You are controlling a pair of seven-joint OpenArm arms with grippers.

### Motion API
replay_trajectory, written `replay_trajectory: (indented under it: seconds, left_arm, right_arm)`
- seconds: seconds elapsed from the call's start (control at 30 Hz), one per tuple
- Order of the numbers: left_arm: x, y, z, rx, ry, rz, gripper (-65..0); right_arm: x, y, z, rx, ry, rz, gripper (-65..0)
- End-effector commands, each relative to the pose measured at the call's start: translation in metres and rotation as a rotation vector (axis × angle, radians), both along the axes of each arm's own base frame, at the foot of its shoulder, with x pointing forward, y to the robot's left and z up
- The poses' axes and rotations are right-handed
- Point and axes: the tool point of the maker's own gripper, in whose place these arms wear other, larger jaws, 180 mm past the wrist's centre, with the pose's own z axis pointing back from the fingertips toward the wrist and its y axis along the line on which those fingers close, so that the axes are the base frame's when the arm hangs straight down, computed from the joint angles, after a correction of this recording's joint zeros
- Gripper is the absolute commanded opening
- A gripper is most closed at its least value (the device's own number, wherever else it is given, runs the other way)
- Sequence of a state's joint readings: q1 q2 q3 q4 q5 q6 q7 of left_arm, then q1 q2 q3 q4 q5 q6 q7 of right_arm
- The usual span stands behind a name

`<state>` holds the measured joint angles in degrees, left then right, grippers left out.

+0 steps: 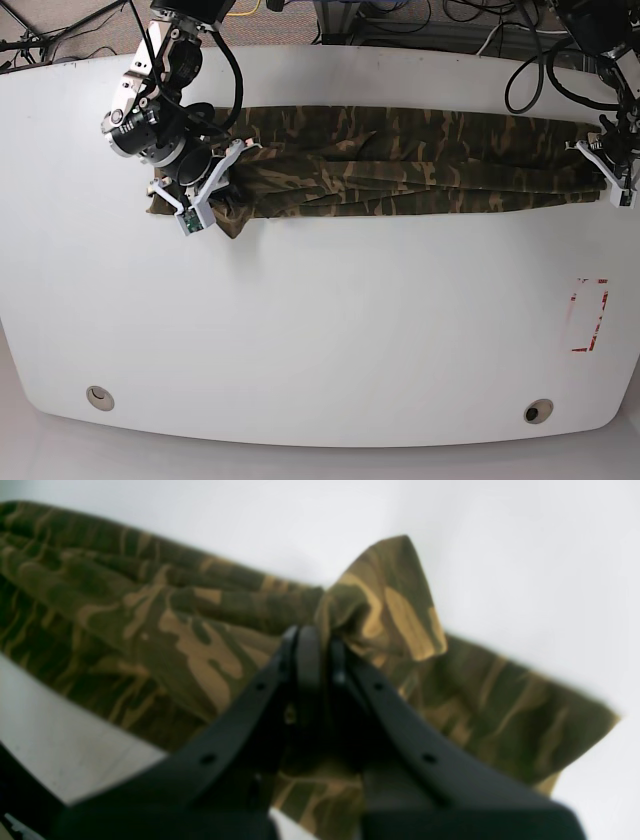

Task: Fold the T-shirt properly
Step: 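Fold the shirt side over with the right gripper into a long strip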

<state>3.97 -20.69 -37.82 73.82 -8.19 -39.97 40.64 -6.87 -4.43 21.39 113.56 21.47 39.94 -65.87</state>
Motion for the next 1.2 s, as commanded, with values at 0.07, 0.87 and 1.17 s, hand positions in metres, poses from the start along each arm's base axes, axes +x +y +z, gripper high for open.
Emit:
replay_trajectory:
  seconds: [0.07, 0.87, 1.17]
  left_arm:
    - [-0.004, 0.009, 0.003, 0.036, 0.031, -0.002, -60.0]
    - [-0.006, 0.021, 0.010, 0.068, 0.036, -0.005, -60.0]
    - [-0.006, 0.021, 0.011, 0.070, 0.033, -0.006, -60.0]
  right_arm:
    - [-0.009, 0.003, 0.001, 0.023, -0.009, 0.002, -63.1]
    - [-0.040, -0.081, -0.014, -0.105, 0.037, -0.143, -24.7]
    - [-0.045, -0.051, 0.006, 0.068, -0.028, -0.093, -29.5]
